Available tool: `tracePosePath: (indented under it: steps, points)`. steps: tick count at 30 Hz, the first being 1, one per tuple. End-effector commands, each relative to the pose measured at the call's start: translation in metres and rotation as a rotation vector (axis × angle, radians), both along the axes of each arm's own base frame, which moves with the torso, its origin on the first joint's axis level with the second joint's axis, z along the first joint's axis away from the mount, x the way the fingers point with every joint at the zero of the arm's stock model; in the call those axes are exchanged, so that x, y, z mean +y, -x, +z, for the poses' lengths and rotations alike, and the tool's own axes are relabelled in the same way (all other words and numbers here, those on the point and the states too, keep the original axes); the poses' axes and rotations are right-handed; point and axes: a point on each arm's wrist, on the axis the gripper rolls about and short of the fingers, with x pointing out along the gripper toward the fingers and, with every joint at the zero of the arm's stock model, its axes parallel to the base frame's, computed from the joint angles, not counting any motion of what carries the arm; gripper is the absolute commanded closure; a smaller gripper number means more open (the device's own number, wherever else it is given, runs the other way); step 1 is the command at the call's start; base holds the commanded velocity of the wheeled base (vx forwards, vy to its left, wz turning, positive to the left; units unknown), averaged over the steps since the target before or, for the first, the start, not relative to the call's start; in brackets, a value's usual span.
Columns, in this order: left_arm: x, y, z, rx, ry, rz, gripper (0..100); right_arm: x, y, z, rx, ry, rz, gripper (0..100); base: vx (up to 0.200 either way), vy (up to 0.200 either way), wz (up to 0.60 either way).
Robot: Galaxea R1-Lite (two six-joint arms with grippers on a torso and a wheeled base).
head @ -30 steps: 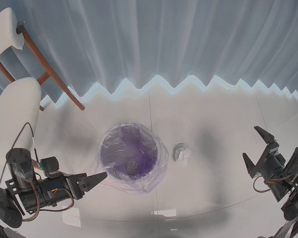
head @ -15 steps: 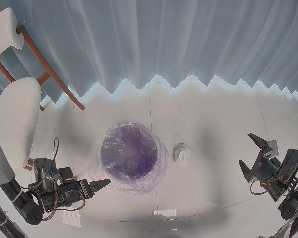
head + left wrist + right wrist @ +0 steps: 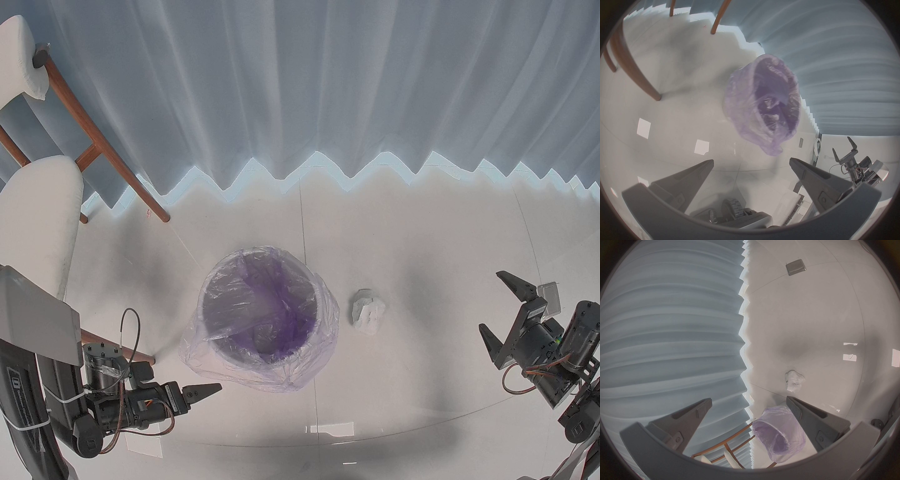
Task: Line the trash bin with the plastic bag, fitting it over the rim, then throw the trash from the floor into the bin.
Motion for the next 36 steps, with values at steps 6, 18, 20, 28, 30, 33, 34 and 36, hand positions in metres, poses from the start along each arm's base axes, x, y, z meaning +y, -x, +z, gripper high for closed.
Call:
tracePosePath:
  steps: [6, 18, 20, 28, 30, 33, 34, 36]
  points:
    - [0.006, -0.011, -0.009, 0.015, 0.006, 0.033, 0, 0.001, 0.0, -0.004, 0.012, 0.006, 0.002, 0, 0.0, 0.0, 0.0]
    - [0.004, -0.027, -0.005, -0.028, 0.047, 0.057, 0, 0.001, 0.0, -0.004, 0.013, 0.006, 0.006, 0, 0.0, 0.0, 0.0]
    - [0.005, -0.031, -0.004, -0.034, 0.06, 0.073, 0, 0.001, 0.0, -0.004, 0.013, 0.006, 0.006, 0, 0.0, 0.0, 0.0]
    - [0.009, -0.044, -0.001, -0.046, 0.111, 0.124, 0, 0.001, 0.0, -0.004, 0.015, 0.007, 0.006, 0, 0.0, 0.0, 0.0]
    - [0.009, -0.045, 0.0, -0.051, 0.116, 0.126, 0, 0.001, 0.0, -0.004, 0.015, 0.007, 0.006, 0, 0.0, 0.0, 0.0]
    - [0.009, -0.048, 0.001, -0.061, 0.119, 0.132, 0, 0.001, 0.0, -0.004, 0.015, 0.007, 0.006, 0, 0.0, 0.0, 0.0]
    - [0.009, -0.048, 0.001, -0.064, 0.119, 0.132, 0, 0.001, 0.0, -0.004, 0.016, 0.007, 0.006, 0, 0.0, 0.0, 0.0]
    - [0.009, -0.049, 0.002, -0.067, 0.12, 0.132, 0, 0.001, 0.0, -0.004, 0.016, 0.007, 0.006, 0, 0.0, 0.0, 0.0]
